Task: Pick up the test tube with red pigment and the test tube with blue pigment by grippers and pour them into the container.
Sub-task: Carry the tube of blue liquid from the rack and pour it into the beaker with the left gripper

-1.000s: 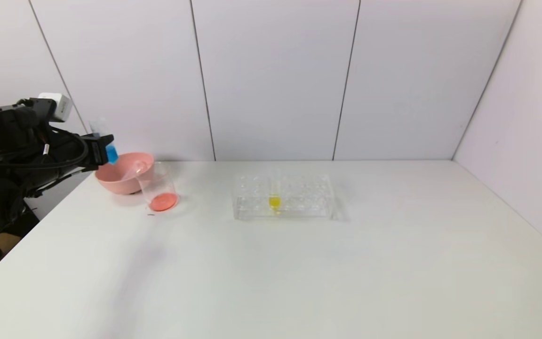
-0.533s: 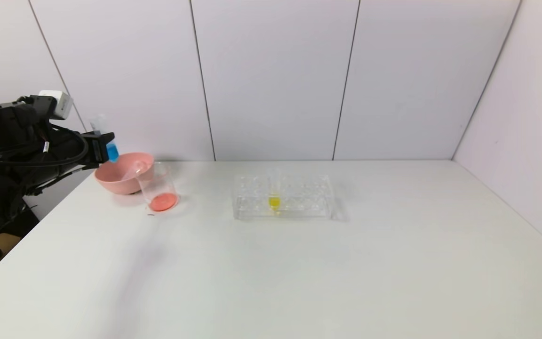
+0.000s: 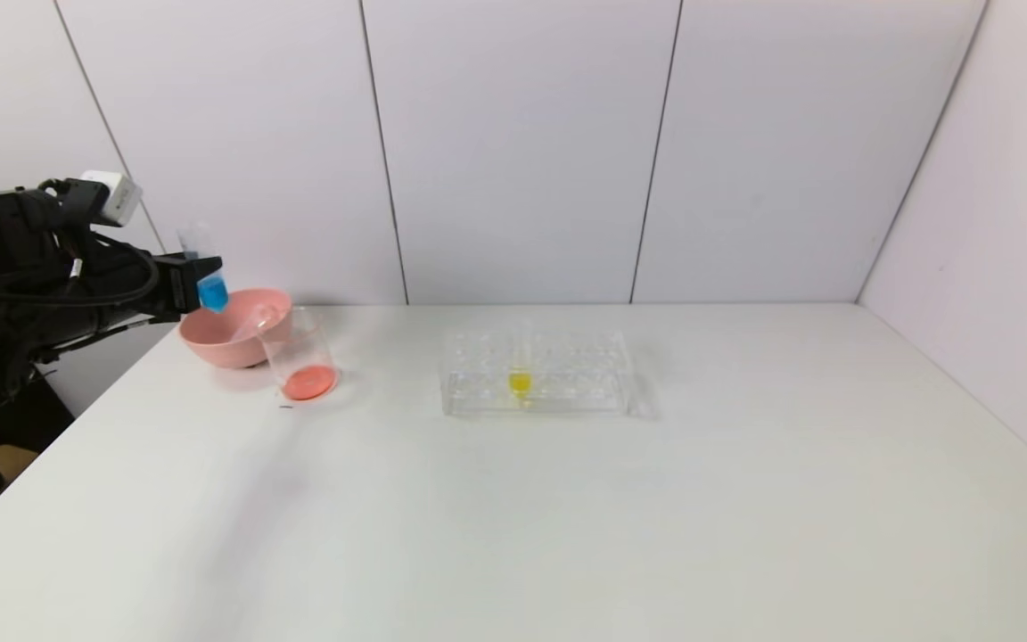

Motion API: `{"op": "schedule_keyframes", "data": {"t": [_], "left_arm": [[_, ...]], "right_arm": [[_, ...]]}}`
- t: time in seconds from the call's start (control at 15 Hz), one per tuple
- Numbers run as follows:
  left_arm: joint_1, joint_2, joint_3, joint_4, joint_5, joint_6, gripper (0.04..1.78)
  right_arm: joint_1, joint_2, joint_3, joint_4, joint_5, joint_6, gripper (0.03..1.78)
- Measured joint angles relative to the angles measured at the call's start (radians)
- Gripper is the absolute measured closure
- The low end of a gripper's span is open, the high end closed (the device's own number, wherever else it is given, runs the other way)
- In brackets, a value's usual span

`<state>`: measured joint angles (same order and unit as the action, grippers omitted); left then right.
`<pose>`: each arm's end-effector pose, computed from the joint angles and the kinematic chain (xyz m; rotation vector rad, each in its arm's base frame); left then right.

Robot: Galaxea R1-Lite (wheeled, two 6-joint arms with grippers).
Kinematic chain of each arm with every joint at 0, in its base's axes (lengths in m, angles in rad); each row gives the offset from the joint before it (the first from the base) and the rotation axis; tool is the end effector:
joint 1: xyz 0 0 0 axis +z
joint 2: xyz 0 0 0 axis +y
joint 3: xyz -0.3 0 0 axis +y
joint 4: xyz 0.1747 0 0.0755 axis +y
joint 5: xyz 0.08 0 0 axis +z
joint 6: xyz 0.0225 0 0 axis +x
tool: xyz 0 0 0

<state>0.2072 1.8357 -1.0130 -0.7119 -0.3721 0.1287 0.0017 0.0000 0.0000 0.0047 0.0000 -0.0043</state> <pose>0.3472 0.0646 0.2017 0.0966 0.0955 -0.1713 -0.0228 0.0000 0.0750 -0.0043 0.0047 0.0017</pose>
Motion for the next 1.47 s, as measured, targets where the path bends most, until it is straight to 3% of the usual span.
{"op": "schedule_keyframes", "data": {"t": [0.27,0.8,1.2,1.47], "left_arm": [[0.069,0.013,-0.086,0.139,-0.17,0.153,1.44],[0.102,0.037,-0.146,0.148,-0.382,0.209,1.44],[0.119,0.071,-0.198,0.245,-0.483,0.365,1.44],[0.122,0.073,-0.257,0.425,-0.491,0.51,1.44]], "right_arm": [[0.0,0.0,0.0,0.0,0.0,0.0,0.04],[0.0,0.0,0.0,0.0,0.0,0.0,0.04],[0.0,0.0,0.0,0.0,0.0,0.0,0.04],[0.0,0.0,0.0,0.0,0.0,0.0,0.04]]}}
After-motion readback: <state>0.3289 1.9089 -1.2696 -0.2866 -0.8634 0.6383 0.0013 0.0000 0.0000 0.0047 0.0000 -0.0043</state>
